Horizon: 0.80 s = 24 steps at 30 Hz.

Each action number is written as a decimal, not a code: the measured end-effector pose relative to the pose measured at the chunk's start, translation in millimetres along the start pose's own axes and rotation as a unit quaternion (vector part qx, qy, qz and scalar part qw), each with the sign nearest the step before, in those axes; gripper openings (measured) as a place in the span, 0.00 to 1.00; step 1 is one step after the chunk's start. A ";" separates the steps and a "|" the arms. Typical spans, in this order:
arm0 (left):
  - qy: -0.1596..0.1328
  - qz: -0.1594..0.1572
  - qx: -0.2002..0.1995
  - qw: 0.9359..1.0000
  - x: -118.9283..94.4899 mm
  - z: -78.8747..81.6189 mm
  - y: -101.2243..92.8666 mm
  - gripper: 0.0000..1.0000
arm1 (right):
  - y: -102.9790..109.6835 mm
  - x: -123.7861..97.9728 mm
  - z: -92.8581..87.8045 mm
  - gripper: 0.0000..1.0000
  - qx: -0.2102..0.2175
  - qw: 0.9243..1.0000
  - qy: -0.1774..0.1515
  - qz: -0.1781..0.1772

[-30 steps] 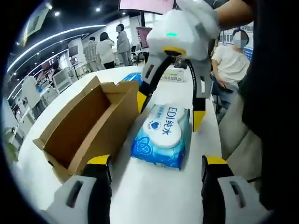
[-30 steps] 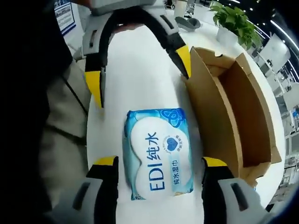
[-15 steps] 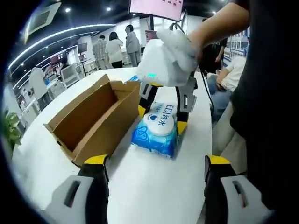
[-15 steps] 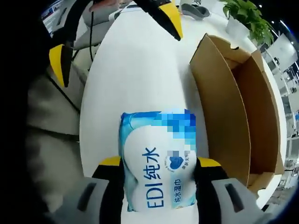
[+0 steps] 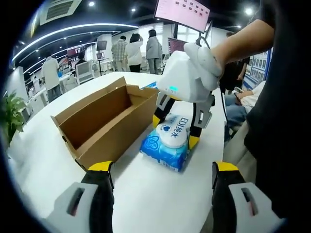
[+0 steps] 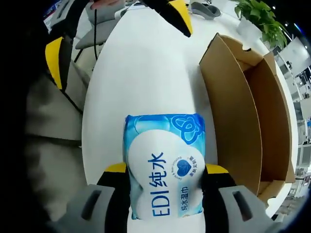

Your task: Operate the shoe box by opening the lid, removing the specified soft item, and placing it in the target area until the item is outside and the box remains undamaged.

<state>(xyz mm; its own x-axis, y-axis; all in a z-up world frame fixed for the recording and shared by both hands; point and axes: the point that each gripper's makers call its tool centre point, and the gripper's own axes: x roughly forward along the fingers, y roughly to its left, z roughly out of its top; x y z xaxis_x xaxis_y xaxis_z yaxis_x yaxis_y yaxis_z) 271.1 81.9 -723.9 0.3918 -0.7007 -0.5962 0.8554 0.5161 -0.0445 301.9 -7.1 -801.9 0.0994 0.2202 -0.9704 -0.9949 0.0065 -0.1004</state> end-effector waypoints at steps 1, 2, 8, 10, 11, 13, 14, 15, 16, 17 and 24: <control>0.001 -0.001 0.001 1.000 0.2 0.1 -1.4 0.83 | 0.0 0.0 0.0 0.56 0.000 1.000 0.000 0.000; 0.002 -0.002 0.002 1.000 0.6 0.0 -2.5 0.83 | 0.2 -0.3 -0.1 0.56 0.000 1.000 0.000 -0.001; 0.008 -0.009 -0.003 1.000 2.0 -0.7 -5.6 0.83 | 1.4 -1.1 -3.4 0.56 -0.011 1.000 -0.003 0.001; 0.013 -0.011 0.003 1.000 3.4 -0.9 -4.8 0.83 | 1.1 -1.6 -5.6 0.56 -0.011 1.000 -0.004 0.000; 0.014 -0.011 0.003 1.000 3.8 -1.0 -3.8 0.83 | 1.2 -2.0 -7.5 0.56 -0.012 1.000 -0.006 0.000; 0.015 -0.008 0.004 1.000 4.6 0.8 -0.3 0.83 | 0.9 -2.8 -10.6 0.56 -0.012 1.000 -0.008 0.000; 0.014 -0.008 0.003 1.000 5.0 1.9 0.9 0.83 | 0.8 -3.5 -10.9 0.56 -0.011 1.000 -0.009 0.001; 0.013 -0.008 -0.001 1.000 6.1 3.3 1.9 0.82 | 0.8 -4.2 -12.3 0.56 -0.011 1.000 -0.009 0.001; 0.014 -0.009 -0.004 1.000 7.3 3.5 2.4 0.82 | 0.5 -3.9 -13.8 0.56 -0.013 1.000 -0.009 0.002; 0.017 -0.008 -0.005 1.000 9.4 2.8 2.9 0.82 | 0.2 -3.9 -15.7 0.56 -0.013 1.000 -0.009 0.001; 0.014 -0.002 -0.025 1.000 13.4 6.3 1.3 0.81 | -1.1 -6.1 -25.8 0.56 -0.013 1.000 -0.011 0.001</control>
<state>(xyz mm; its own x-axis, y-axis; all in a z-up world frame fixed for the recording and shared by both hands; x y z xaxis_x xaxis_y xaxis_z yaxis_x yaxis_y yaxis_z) 279.6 70.1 -726.9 0.3775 -0.6898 -0.6178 0.8388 0.5373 -0.0875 302.8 -33.6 -801.5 0.0971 0.2423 -0.9653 -0.9943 -0.0193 -0.1048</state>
